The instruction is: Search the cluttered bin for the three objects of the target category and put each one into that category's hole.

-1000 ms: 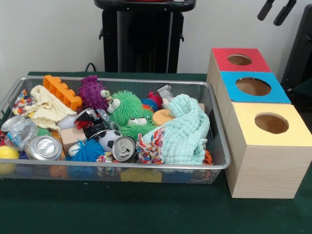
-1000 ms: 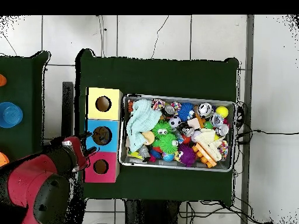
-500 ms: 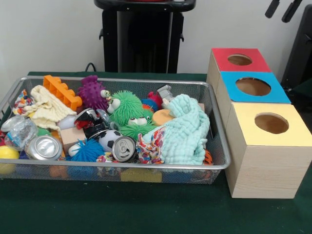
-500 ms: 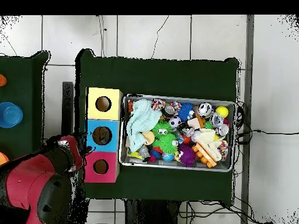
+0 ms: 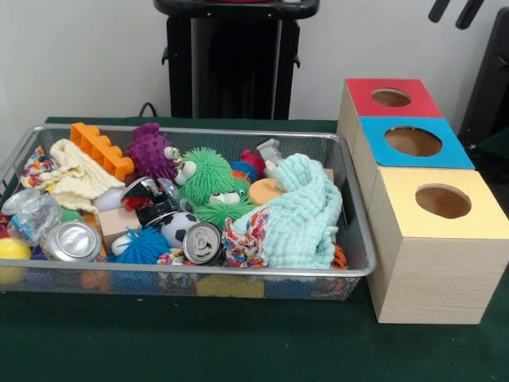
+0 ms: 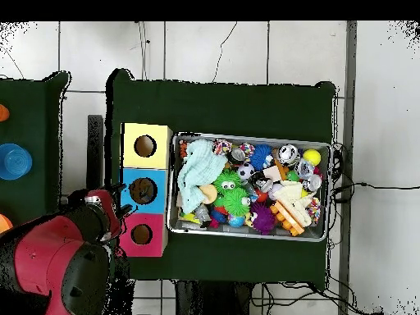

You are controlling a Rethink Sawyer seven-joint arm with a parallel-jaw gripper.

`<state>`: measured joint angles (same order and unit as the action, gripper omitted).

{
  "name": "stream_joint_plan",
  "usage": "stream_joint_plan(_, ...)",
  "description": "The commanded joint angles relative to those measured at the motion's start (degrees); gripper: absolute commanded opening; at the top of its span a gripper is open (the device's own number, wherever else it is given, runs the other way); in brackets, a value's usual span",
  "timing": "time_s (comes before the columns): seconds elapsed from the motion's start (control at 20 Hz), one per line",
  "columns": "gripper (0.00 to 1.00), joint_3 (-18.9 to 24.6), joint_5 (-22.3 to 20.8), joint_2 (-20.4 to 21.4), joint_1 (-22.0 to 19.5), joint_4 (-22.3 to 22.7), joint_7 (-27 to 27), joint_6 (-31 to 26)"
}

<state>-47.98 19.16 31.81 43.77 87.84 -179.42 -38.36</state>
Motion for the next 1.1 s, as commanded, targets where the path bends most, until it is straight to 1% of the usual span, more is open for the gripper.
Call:
stream_joint_plan(0.05,1.00,8.6,-5.2,0.0,-2.5,6.4,3.3,2.8)
stream_joint_plan(0.6,1.00,9.7,-7.4,0.8,-3.5,6.2,2.4,3.2)
stream_joint_plan(1.1,1.00,10.3,-8.7,1.1,-3.6,5.9,1.2,2.7)
